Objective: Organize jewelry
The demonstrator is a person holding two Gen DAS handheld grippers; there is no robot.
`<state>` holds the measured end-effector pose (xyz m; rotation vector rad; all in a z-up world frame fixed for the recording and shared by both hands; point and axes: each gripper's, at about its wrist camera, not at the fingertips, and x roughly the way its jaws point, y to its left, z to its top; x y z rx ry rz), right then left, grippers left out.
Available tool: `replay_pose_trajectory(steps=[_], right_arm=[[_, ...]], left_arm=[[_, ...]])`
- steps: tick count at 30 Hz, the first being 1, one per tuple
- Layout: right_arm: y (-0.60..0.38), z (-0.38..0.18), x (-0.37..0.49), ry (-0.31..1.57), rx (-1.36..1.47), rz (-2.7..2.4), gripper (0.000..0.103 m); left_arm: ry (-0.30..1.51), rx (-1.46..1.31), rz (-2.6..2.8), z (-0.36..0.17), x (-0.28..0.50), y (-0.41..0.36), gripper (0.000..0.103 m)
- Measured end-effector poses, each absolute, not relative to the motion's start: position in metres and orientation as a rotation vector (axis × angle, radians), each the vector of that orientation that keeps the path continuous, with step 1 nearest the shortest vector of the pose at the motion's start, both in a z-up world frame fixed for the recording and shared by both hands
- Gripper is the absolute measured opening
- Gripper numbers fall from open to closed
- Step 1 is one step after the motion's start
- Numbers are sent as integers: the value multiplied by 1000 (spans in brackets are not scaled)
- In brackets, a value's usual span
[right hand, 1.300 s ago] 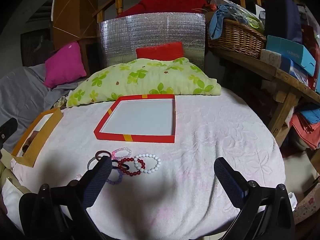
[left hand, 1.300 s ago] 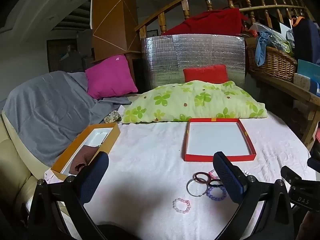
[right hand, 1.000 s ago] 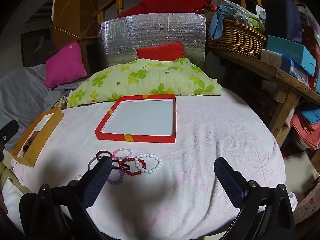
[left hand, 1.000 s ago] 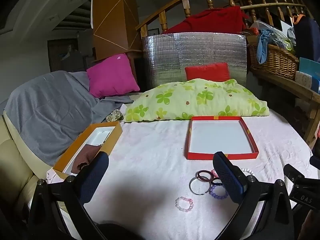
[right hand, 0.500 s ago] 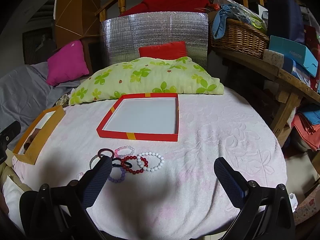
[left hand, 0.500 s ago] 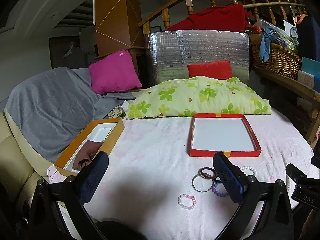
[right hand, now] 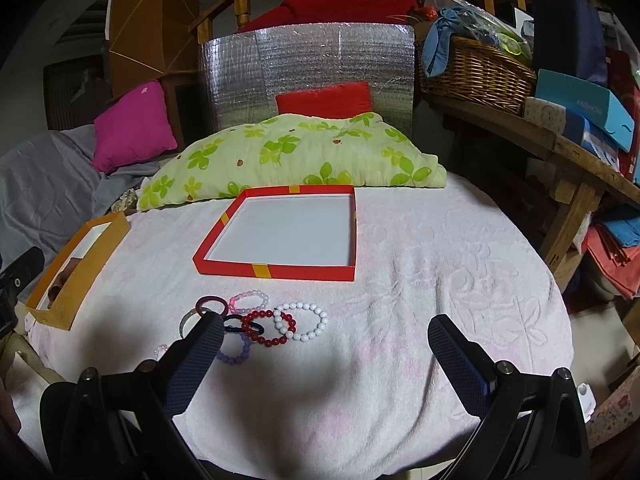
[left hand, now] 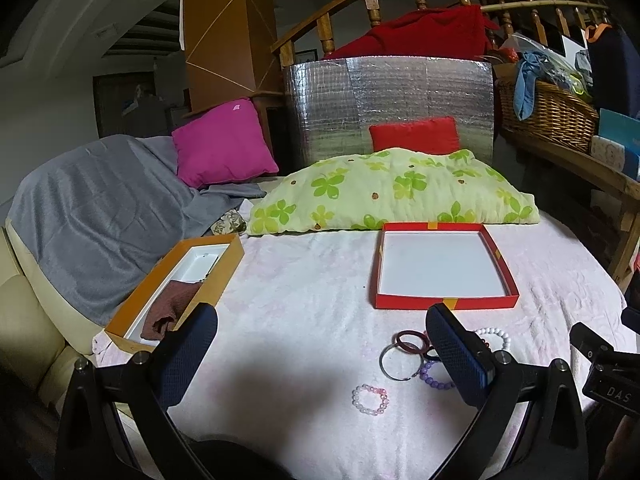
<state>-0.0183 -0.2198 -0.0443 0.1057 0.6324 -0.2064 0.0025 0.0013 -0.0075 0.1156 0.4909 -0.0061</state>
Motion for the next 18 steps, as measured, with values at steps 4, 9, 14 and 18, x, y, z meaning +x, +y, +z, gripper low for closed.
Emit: replay_pose_trajectory(steps=[4,9,14,18], right_arm=[[-225,-46,-18,636,118,-208,103],[-231,-46,-19,636,138,-208,103],[-235,-44,-20,633,147,-209,103],[-237,-42,-20,628,149,-212,103]], left_arm=[[489,121,-8,-7,3,-3,103],[488,133,-5,-6,2,-7,103],[489,143,-7,-4,2,-11,103],[484,146,-9,-2,2,-12,103]])
